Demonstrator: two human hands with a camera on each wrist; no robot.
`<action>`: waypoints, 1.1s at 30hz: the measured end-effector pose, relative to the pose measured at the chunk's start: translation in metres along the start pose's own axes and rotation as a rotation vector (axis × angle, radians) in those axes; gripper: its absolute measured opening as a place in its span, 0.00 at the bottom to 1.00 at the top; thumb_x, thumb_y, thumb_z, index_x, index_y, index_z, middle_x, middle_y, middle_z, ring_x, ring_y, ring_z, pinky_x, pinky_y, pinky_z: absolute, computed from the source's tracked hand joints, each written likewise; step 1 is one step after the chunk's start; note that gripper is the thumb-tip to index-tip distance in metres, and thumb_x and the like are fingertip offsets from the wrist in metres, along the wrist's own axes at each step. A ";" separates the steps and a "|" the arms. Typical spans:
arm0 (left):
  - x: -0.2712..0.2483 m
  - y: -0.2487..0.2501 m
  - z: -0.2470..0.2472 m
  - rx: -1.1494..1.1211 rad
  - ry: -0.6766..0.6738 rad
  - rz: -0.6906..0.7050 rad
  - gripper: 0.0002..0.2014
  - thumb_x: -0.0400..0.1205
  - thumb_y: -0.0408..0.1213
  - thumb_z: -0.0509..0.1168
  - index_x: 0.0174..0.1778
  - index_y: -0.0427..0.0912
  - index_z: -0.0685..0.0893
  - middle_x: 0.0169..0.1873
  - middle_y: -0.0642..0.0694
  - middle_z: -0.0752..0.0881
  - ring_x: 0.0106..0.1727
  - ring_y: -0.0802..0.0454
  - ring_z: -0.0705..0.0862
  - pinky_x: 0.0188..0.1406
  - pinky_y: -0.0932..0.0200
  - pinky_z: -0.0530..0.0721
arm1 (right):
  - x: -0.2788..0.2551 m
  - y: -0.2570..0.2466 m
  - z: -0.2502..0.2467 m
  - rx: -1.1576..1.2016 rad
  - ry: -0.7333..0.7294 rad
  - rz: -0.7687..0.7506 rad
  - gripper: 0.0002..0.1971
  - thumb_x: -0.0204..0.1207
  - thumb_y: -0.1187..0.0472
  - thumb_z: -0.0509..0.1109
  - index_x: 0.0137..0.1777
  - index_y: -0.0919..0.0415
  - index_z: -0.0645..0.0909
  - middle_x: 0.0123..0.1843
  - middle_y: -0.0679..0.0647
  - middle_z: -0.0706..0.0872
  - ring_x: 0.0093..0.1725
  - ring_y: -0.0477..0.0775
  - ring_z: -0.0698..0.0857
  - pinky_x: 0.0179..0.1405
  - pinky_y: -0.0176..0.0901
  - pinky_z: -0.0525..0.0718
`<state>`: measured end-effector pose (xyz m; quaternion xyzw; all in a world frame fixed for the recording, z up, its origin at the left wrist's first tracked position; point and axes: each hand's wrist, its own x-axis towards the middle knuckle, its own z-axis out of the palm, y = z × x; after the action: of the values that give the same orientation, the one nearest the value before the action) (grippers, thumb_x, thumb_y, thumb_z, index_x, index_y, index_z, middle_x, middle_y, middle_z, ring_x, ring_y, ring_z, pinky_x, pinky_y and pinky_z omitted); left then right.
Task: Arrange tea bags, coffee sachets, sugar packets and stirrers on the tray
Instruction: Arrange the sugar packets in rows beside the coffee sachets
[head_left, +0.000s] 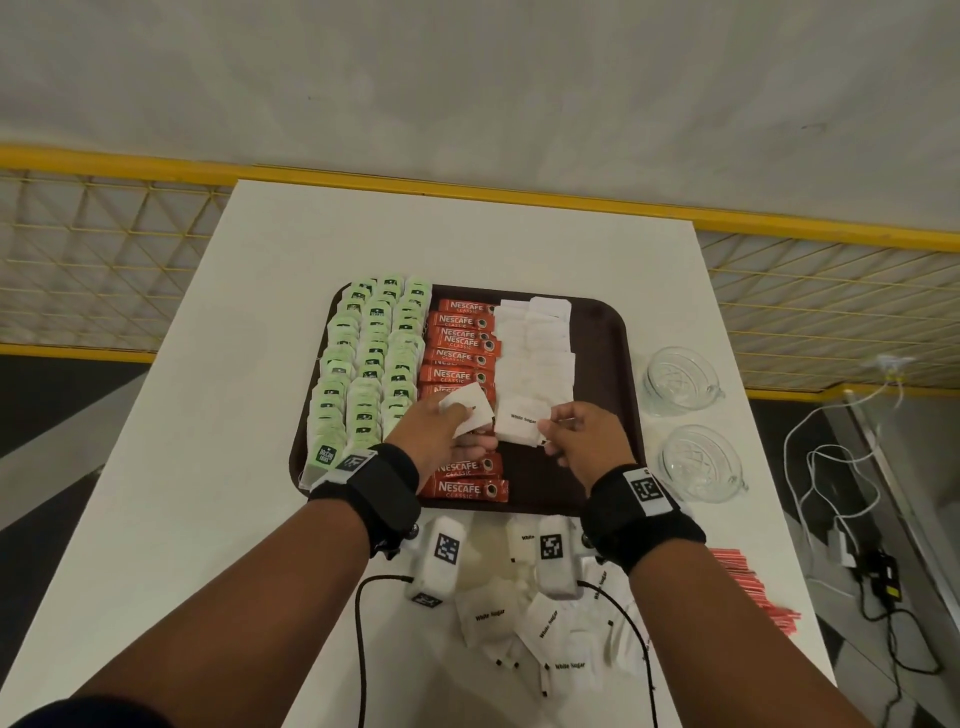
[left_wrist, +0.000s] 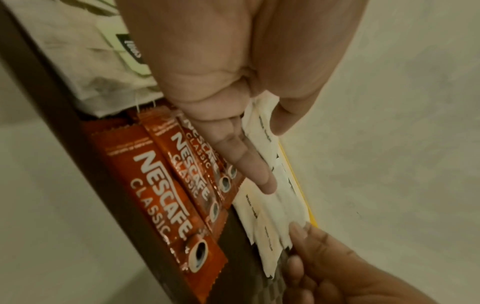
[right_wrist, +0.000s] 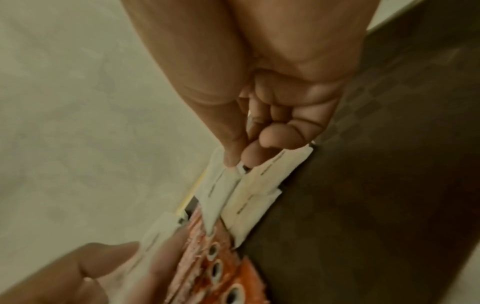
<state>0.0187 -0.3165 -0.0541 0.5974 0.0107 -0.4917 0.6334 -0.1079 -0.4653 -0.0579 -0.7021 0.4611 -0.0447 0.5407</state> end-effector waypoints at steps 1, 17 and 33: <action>0.000 0.001 -0.002 -0.005 0.011 -0.005 0.12 0.88 0.29 0.55 0.67 0.37 0.74 0.48 0.32 0.89 0.38 0.45 0.92 0.36 0.57 0.90 | 0.001 0.002 -0.001 -0.050 0.002 -0.003 0.05 0.78 0.62 0.73 0.51 0.60 0.81 0.45 0.56 0.88 0.34 0.46 0.85 0.34 0.37 0.84; -0.003 -0.008 -0.003 0.206 -0.043 0.090 0.17 0.83 0.28 0.67 0.68 0.34 0.76 0.57 0.33 0.87 0.49 0.42 0.92 0.44 0.59 0.91 | -0.009 -0.011 0.011 -0.054 -0.076 -0.084 0.12 0.77 0.48 0.73 0.47 0.58 0.84 0.42 0.52 0.89 0.39 0.48 0.86 0.41 0.43 0.85; -0.010 -0.014 0.014 0.445 -0.035 0.144 0.09 0.85 0.33 0.66 0.60 0.36 0.81 0.55 0.36 0.87 0.51 0.46 0.90 0.52 0.51 0.90 | -0.002 0.027 -0.009 0.057 0.088 0.256 0.03 0.78 0.67 0.72 0.43 0.61 0.82 0.36 0.57 0.86 0.30 0.50 0.84 0.32 0.41 0.88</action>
<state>-0.0033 -0.3182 -0.0551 0.7129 -0.1517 -0.4460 0.5195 -0.1302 -0.4698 -0.0749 -0.6193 0.5688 -0.0192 0.5409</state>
